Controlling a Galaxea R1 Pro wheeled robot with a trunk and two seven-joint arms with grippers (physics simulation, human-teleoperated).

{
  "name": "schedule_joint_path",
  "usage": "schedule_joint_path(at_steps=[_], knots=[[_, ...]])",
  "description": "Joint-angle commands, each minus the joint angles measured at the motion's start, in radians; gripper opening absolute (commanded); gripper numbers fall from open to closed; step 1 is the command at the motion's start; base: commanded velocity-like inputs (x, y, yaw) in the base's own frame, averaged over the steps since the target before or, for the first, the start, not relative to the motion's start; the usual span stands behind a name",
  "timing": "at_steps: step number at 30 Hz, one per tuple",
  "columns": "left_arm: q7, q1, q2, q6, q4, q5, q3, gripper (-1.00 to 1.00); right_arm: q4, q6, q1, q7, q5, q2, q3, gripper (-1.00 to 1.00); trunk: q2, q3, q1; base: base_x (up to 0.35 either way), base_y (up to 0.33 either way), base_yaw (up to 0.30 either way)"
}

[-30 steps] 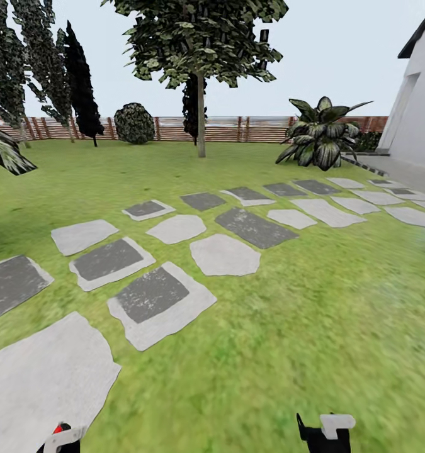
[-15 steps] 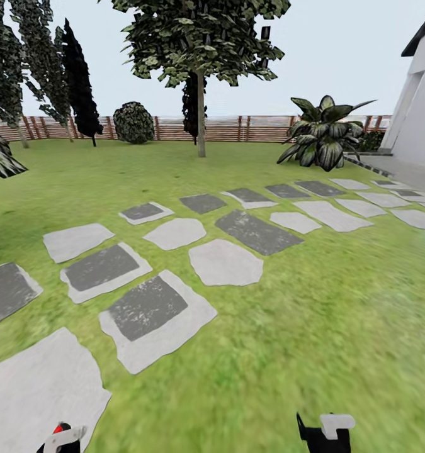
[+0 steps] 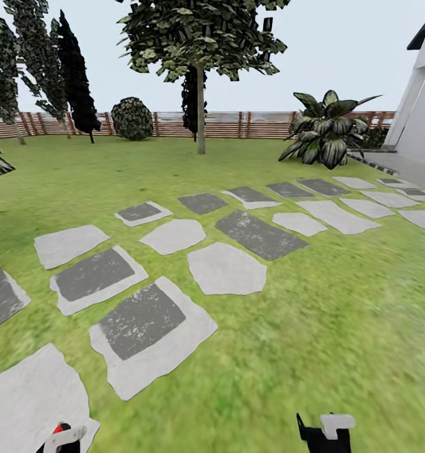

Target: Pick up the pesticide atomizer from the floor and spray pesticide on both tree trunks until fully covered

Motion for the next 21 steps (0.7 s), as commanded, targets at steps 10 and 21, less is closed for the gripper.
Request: schedule_joint_path(at_steps=[10,21], knots=[[0.000,-0.001,0.000,-0.004,0.001,0.005,-0.001,-1.00,0.002,-0.003,-0.001,-0.002,0.001,-0.001,0.000,1.00,0.000,-0.001,0.000,0.338,0.000,0.000],[0.000,-0.001,0.000,-0.003,0.002,0.005,-0.001,-1.00,0.002,-0.003,-0.001,-0.002,0.001,-0.001,0.000,1.00,0.000,-0.001,0.000,0.338,0.000,0.000]])
